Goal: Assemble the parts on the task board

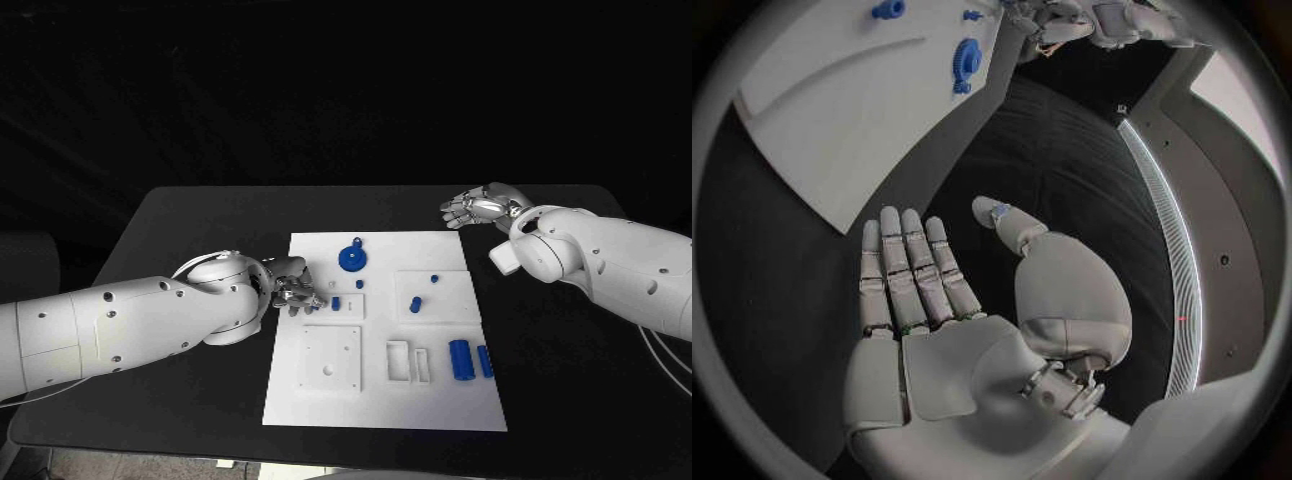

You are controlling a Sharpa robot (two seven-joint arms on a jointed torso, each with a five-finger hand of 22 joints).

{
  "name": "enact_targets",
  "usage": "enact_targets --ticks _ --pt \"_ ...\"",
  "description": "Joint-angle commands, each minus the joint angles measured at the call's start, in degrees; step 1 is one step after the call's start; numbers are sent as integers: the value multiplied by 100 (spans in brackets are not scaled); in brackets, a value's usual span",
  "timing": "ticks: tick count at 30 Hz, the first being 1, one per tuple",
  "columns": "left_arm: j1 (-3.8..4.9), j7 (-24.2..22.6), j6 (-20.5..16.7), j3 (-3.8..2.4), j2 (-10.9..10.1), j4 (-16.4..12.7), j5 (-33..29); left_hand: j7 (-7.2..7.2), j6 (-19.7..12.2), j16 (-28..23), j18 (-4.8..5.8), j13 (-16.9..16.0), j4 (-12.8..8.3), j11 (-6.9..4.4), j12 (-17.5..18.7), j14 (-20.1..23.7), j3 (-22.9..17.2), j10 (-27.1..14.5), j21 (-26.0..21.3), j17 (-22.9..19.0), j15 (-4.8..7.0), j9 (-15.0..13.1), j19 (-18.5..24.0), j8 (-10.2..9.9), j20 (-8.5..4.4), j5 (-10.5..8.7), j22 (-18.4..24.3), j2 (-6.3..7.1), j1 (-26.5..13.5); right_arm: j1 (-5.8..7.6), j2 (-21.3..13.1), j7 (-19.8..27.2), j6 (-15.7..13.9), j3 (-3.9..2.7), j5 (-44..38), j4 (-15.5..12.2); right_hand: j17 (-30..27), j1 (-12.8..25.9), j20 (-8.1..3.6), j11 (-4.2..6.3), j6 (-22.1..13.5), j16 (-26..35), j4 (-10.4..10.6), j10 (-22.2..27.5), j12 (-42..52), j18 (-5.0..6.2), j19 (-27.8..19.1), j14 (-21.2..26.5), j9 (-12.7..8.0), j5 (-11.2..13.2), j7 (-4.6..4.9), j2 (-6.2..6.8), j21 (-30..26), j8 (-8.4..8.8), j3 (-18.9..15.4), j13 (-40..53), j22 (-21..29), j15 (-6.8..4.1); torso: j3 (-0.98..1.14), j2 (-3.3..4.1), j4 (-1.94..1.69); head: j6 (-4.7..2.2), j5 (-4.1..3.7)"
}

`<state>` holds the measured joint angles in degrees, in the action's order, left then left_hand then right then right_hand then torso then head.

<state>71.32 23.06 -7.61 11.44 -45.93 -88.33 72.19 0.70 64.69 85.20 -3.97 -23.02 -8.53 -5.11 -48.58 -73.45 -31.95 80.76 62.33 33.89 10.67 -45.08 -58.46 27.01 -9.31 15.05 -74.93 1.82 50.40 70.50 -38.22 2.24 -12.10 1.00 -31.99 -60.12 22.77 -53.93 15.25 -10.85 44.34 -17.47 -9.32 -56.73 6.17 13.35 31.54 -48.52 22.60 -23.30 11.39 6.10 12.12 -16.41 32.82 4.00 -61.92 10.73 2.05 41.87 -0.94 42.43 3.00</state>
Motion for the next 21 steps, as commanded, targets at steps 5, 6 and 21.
enact_targets --ticks 5,6,21 --pt "-25 124 240 24 -2 29 13 12 19 -45 -87 18 160 9 57 -2 -2 30 -45 -6 45 -1 0 -116 -606 -94 -21 145 -5 -3 8 73 44 -2 0 5 -8 53 26 -34 -57 -33 12 -25 -25 91 -14 40 -8 -31 123 0 -19 -37 -8 -5 -12 -4 0 0 -3 11 -7" --pt "-25 127 241 24 -2 32 13 12 26 -51 -88 18 229 9 62 -3 16 32 -51 -7 45 -4 -1 -135 -608 -140 -20 214 -64 -3 7 69 48 -2 0 3 -8 54 26 -34 -58 -33 12 -26 -25 91 -14 40 -9 -31 124 1 -19 -37 -9 -5 -12 -4 -1 0 -3 11 -8" --pt "-25 173 289 25 -2 52 -24 3 62 -58 -110 9 572 -3 76 -11 69 41 -55 -3 60 -49 -28 -221 -631 -290 -27 420 -328 -4 17 36 102 -2 -5 -2 -13 39 24 -34 -63 -35 -10 -22 -29 93 -19 45 -13 -31 124 5 -24 -39 -10 -6 -17 -4 0 -2 -2 9 5"
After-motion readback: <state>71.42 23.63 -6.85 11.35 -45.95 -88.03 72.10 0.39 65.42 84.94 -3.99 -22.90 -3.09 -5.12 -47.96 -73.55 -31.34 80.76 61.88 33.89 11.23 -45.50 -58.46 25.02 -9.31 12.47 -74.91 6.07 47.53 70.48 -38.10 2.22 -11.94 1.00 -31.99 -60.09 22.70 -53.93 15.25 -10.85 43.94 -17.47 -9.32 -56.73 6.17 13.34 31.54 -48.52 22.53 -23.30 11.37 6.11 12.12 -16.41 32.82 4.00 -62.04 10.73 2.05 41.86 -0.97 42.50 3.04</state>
